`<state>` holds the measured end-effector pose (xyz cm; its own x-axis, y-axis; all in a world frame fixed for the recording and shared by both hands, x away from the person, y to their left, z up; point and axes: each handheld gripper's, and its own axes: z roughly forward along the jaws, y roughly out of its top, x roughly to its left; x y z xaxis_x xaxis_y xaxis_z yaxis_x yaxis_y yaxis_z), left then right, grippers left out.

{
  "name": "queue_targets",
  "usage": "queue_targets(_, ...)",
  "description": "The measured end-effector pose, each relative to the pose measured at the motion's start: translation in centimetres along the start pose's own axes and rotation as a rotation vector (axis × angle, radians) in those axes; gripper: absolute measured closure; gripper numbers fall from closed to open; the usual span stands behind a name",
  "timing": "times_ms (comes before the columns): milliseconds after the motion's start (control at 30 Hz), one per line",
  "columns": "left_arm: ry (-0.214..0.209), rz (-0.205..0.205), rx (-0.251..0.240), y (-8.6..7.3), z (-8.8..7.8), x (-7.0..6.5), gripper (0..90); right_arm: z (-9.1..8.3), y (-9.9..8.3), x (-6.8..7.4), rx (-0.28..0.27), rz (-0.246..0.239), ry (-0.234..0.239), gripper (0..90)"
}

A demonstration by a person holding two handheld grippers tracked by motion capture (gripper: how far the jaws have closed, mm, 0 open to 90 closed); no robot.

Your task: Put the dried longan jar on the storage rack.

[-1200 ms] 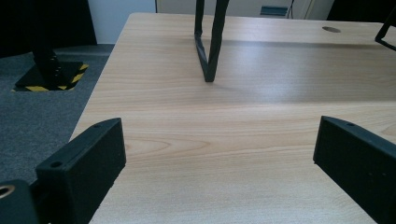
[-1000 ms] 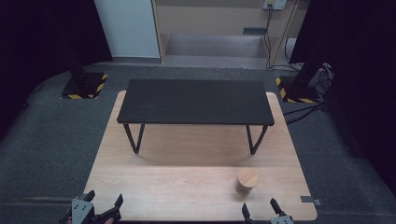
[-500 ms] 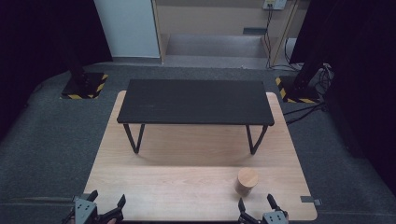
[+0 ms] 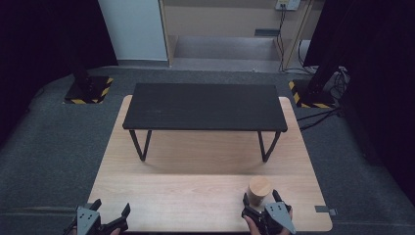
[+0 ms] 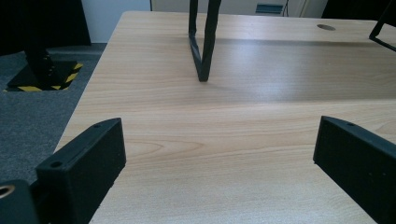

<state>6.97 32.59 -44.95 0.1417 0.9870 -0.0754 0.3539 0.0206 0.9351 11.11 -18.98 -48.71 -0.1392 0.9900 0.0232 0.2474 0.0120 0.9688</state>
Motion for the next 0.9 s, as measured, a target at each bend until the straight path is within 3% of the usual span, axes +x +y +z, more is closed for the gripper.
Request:
queue_targets(500,0.007,-0.01,0.001,-0.1,0.2,0.4,1.0,2.2,0.5,0.1,0.036,0.01,-0.017,6.4)
queue_targets(733,0.009,-0.01,0.003,-0.1,0.3,0.6,1.1,2.5,0.8,0.0,0.05,0.006,-0.015,16.1)
queue_targets(800,0.007,-0.011,0.003,-0.1,0.3,0.6,1.1,2.6,0.8,0.1,0.05,-0.009,-0.013,25.0)
queue_targets(900,0.006,-0.011,0.003,-0.1,0.3,0.6,1.1,2.6,0.9,0.1,0.052,-0.015,-0.01,25.5)
